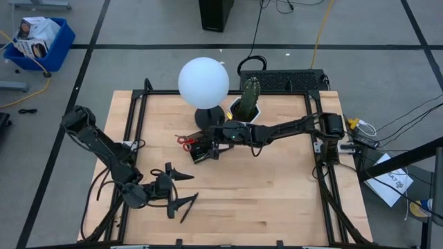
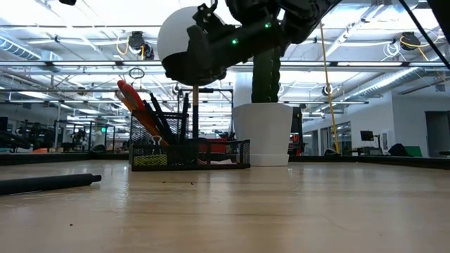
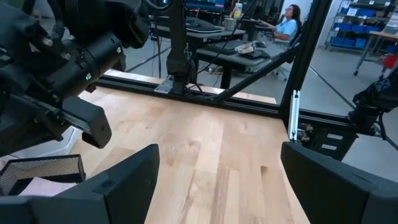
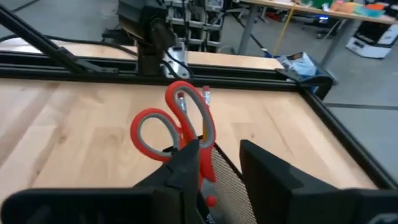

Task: Pick and place office supplies into organizer
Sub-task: Put the black pen into the desk organizer

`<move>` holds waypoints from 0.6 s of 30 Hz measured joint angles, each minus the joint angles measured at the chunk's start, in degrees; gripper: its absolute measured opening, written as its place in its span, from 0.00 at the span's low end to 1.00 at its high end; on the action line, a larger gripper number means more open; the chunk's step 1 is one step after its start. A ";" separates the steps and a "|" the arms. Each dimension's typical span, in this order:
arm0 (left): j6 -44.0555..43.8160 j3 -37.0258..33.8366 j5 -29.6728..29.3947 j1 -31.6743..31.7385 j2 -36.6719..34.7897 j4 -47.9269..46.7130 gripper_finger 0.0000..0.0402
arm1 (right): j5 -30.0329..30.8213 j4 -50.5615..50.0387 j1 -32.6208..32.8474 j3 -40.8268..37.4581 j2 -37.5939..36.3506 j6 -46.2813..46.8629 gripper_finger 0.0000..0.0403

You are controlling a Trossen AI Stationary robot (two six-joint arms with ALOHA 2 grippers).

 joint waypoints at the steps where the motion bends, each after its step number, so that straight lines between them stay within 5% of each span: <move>1: 0.00 0.00 0.00 0.00 0.00 -0.01 0.85 | -0.57 0.00 -0.04 0.00 0.00 0.26 0.28; 9: -2.04 0.00 1.23 0.06 0.00 -1.11 0.86 | -0.66 -1.34 2.54 0.00 -0.54 -0.27 0.36; 18: -10.35 0.00 6.90 0.86 0.02 -4.06 0.85 | -0.97 -6.41 12.02 0.00 -3.74 -4.26 0.32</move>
